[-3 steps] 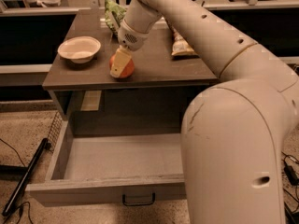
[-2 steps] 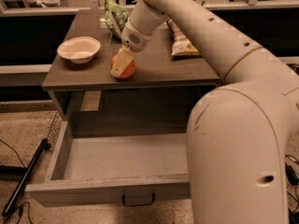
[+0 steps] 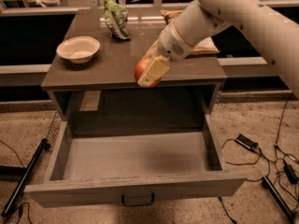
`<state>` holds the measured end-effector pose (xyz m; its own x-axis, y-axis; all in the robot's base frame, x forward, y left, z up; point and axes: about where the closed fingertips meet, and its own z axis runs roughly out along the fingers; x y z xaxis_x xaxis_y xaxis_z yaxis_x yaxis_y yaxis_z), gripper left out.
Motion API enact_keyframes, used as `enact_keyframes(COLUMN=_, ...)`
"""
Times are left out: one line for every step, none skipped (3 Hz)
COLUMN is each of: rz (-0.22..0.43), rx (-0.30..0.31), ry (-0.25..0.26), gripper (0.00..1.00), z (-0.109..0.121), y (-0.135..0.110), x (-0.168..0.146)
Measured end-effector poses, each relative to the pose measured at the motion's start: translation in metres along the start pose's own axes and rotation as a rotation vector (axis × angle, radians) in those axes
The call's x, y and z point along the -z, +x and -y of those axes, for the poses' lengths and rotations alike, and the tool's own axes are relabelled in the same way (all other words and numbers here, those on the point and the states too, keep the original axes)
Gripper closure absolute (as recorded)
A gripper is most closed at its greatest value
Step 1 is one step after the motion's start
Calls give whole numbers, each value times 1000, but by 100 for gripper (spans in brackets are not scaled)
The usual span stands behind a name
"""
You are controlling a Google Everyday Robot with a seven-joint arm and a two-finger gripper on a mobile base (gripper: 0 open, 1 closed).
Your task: Place apple into top drawer
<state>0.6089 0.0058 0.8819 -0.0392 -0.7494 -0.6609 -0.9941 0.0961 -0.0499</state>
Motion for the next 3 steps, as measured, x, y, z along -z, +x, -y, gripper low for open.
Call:
enact_keyframes(rz=-2, rx=124, ry=-8, gripper=100, z=-52, y=30, x=28)
enact_keyframes(rz=-8, rx=176, ry=2, gripper=100, z=-55, y=44, x=35)
enact_keyframes(rz=8, rx=83, ry=-24, gripper=100, z=-62, y=71, x=-28)
